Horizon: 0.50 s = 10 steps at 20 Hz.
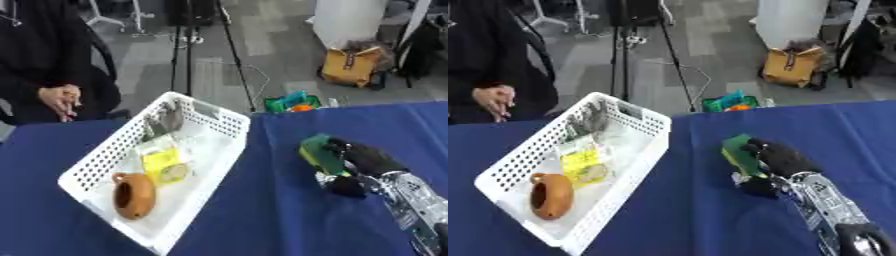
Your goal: Pick up objects on the table and place them in the box.
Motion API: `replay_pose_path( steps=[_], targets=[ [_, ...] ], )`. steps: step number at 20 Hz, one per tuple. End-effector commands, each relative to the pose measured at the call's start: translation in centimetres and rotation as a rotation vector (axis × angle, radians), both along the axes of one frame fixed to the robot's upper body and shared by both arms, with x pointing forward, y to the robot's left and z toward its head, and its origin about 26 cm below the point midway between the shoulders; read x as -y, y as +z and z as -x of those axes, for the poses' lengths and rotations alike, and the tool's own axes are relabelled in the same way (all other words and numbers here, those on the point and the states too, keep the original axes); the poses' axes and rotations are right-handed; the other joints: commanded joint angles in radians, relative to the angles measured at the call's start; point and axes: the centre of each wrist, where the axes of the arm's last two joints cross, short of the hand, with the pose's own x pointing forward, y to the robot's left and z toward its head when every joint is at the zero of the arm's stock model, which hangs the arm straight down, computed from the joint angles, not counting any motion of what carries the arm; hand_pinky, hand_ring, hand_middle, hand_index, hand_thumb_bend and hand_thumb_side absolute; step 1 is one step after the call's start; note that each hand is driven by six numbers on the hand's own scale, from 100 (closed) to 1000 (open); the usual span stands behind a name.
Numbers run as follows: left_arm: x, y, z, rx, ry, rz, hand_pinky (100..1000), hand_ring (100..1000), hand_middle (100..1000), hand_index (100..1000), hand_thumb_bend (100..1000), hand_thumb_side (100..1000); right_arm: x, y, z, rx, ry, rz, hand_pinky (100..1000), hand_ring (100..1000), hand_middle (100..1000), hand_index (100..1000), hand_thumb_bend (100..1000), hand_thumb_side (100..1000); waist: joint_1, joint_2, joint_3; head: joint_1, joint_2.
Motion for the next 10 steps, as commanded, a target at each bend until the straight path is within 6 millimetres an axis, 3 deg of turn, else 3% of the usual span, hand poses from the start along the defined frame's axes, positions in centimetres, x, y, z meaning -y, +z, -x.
replay_pose_path(
  steps=[1, 10],
  targets=[
    [0.02, 0.66, 0.2, 0.026, -0.004, -0.009, 756, 678, 810, 756, 100, 937, 1.06, 1.65, 0.14, 0.031, -0.005, 0.007, 914, 951, 1000, 1000, 157, 978, -0.001, -0.017, -0.002, -0.005, -0.012],
    [-0.05, 0.65, 0.2, 0.027, 0.0, -0.006, 755, 677, 810, 756, 100, 933, 1.34, 1.57, 0.07, 0.003, 0.015, -0.042, 858, 919, 989, 1000, 131, 981, 0.0, -0.017, 0.0, -0.005, -0.013]
  ],
)
